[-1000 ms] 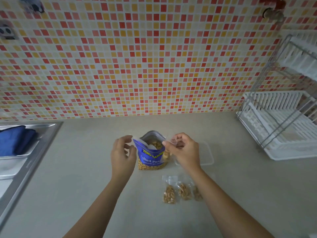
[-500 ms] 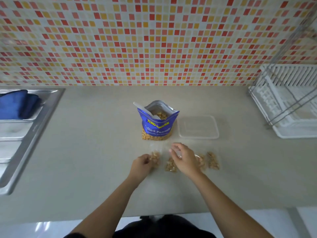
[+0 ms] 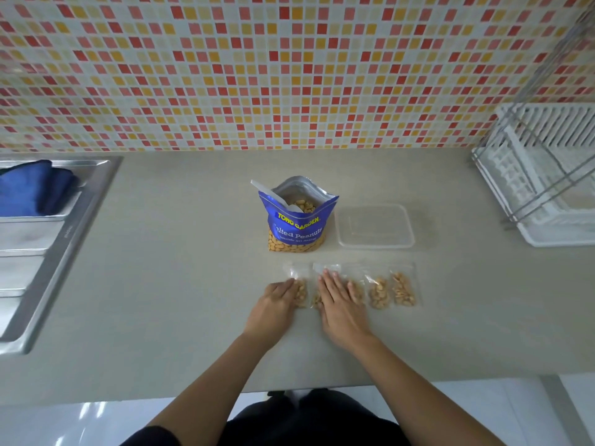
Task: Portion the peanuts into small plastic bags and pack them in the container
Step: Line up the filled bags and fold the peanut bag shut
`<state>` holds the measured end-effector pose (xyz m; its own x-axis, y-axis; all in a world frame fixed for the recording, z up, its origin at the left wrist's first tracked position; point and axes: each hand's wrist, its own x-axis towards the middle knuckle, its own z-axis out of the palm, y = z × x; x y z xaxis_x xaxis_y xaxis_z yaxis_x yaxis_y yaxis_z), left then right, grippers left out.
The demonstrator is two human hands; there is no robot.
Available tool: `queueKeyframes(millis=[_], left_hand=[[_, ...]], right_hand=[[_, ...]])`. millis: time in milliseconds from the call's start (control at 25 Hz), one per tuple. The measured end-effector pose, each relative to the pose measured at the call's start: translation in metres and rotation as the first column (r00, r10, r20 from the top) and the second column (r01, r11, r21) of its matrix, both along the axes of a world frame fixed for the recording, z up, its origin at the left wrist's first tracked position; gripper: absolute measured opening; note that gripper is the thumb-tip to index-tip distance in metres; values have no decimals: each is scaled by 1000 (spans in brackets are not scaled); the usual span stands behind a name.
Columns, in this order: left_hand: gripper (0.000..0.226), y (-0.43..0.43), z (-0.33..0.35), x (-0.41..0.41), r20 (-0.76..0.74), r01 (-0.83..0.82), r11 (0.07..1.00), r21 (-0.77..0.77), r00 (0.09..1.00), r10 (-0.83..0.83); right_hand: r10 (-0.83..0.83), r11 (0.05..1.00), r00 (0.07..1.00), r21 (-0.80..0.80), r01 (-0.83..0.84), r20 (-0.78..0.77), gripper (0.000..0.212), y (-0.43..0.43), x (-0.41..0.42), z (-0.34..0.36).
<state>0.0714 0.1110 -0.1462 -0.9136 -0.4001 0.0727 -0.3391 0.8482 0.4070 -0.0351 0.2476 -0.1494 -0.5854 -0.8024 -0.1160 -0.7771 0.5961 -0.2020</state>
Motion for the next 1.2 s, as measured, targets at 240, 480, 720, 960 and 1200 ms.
queueKeyframes(millis=[240, 480, 720, 960, 1200], left_hand=[[36, 2, 10, -1, -72, 5, 1000, -29, 997, -7], [32, -54, 107, -41, -431, -344, 896, 279, 789, 437], [41, -93, 143, -91, -104, -489, 630, 603, 735, 670], [14, -117, 168, -64, -198, -179, 340, 923, 535, 821], [15, -110, 116, -17, -339, -186, 483, 856, 504, 794]], right_hand=[[54, 999, 998, 3, -54, -30, 56, 2, -7, 7], [-8, 931, 999, -366, -7, -39, 55, -33, -48, 68], [-52, 919, 999, -393, 43, -12, 53, -74, -92, 129], [-14, 906, 1000, -423, 16, 8, 34, -75, -107, 121], [-25, 895, 999, -444, 38, 35, 29, -77, -112, 118]])
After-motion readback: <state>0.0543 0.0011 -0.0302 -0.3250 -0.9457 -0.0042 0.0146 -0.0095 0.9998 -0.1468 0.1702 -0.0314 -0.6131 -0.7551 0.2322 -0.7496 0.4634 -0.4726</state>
